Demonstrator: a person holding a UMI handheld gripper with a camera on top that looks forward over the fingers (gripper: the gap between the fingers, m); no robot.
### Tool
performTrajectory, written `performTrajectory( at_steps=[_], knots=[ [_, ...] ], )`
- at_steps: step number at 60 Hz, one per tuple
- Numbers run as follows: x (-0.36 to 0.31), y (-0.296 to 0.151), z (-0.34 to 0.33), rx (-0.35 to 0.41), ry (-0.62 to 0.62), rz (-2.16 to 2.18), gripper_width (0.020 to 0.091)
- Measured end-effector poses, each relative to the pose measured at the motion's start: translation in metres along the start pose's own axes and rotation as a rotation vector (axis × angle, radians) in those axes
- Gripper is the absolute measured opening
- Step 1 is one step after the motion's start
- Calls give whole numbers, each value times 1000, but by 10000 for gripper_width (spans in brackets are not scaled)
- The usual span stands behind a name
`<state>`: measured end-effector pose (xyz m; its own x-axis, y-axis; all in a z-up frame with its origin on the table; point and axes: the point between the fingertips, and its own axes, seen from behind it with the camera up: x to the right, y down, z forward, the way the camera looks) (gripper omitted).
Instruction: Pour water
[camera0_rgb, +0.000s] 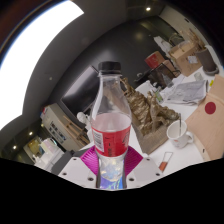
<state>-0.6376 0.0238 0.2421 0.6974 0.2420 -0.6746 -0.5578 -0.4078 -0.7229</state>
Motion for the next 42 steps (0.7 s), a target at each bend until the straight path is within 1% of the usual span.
performTrajectory(
  at_steps=[8, 17, 28, 35, 42],
  knots=[
    [-17, -26, 41, 10, -89, 342, 284],
    [-6, -40, 74, -3, -159, 745, 282],
    [32, -36, 101, -9, -172, 1105, 283],
    [43, -27, 107, -46, -196, 1303, 287],
    [61, -20, 112, -40, -183, 1404, 284]
  ],
)
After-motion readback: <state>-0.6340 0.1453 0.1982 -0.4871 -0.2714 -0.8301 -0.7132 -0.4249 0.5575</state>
